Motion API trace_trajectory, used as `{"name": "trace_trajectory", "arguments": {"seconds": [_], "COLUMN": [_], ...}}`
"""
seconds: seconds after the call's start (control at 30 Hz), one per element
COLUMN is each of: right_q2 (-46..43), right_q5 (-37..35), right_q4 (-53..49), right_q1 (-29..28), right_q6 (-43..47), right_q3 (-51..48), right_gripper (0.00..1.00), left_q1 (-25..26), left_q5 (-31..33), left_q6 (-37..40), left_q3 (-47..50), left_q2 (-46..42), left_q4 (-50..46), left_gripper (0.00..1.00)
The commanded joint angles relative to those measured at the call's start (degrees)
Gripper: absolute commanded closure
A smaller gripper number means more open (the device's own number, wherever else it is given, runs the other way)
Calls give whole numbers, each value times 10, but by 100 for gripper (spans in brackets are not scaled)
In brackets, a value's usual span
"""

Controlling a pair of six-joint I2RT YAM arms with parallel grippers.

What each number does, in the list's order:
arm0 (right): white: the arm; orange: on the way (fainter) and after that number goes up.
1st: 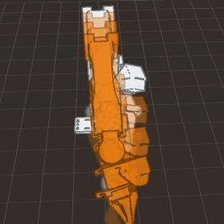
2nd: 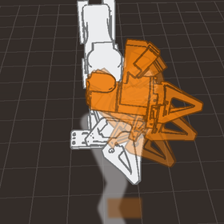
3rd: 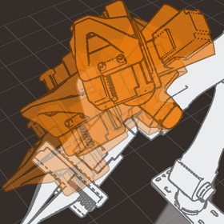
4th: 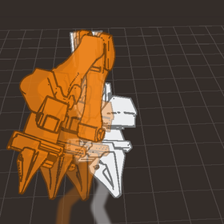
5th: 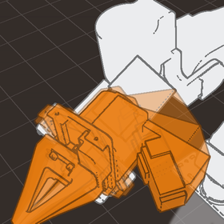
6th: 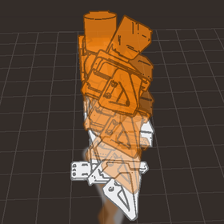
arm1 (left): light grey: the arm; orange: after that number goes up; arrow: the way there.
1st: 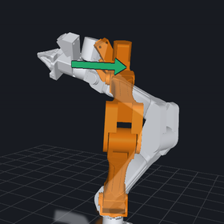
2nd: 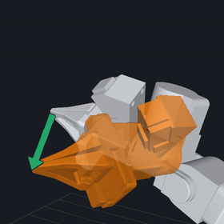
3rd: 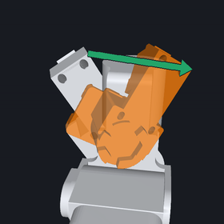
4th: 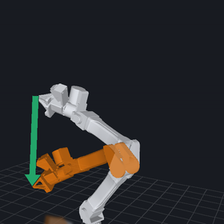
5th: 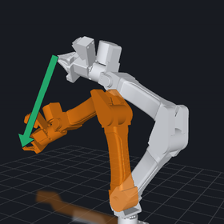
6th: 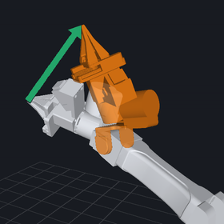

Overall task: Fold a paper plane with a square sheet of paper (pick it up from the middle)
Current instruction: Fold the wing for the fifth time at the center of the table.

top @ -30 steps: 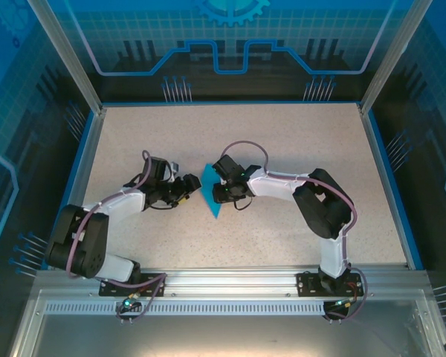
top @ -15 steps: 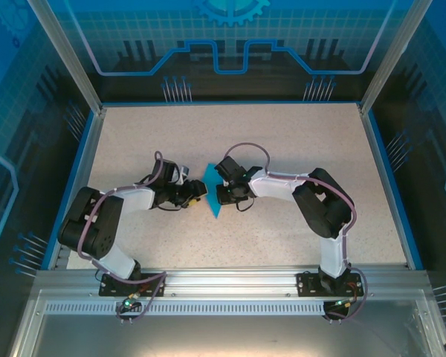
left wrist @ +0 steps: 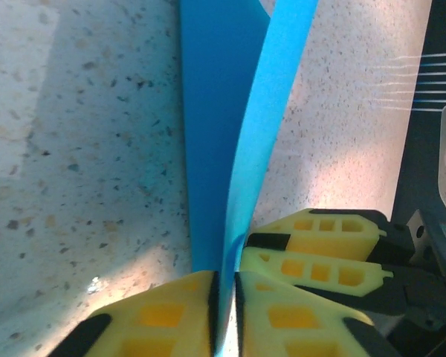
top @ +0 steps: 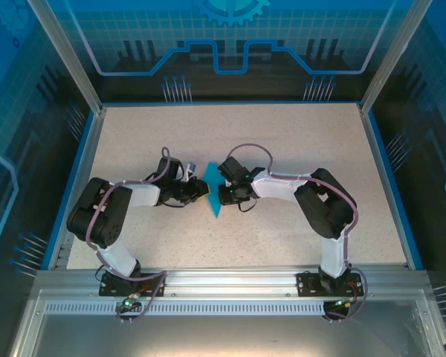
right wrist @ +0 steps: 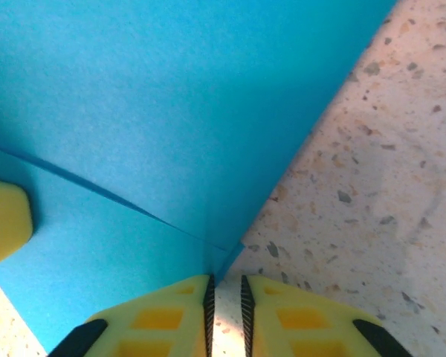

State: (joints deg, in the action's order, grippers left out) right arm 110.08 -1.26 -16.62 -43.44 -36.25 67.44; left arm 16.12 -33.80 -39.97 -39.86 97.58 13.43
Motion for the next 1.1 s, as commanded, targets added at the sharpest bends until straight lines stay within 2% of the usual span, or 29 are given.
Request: {"name": "trace_trajectory", "arguments": {"seconds": [0.0, 0.17, 0.33, 0.5, 0.63, 0.73, 0.9, 1.07], "right_q2": [-66, -162, -243, -293, -304, -308, -309, -298], "right_q5": [-13, -66, -103, -79, -33, -33, -88, -105], "right_q4": [23, 59, 94, 137, 175, 225, 317, 399], "right_q1": [14, 15, 15, 15, 4, -19, -75, -102], "right_q6": [13, 42, 84, 111, 128, 163, 243, 307], "right_q3": [-34, -111, -189, -250, -280, -311, -359, -397], "right_gripper": [73, 56, 43, 43, 53, 54, 43, 41], "left_q1": [15, 51, 111, 176, 215, 232, 240, 242], "left_q5": [10, 96, 185, 292, 360, 381, 381, 380], "left_q6": [20, 23, -17, -75, -128, -149, -171, -177], "left_q3": [-14, -23, -33, -32, -26, -29, -40, -55], "left_q2": [-2, -26, -52, -86, -98, -89, -72, -74], "left_q4": [-6, -77, -129, -171, -185, -187, -190, -203], "left_gripper": [85, 89, 90, 90, 90, 90, 89, 88]}}
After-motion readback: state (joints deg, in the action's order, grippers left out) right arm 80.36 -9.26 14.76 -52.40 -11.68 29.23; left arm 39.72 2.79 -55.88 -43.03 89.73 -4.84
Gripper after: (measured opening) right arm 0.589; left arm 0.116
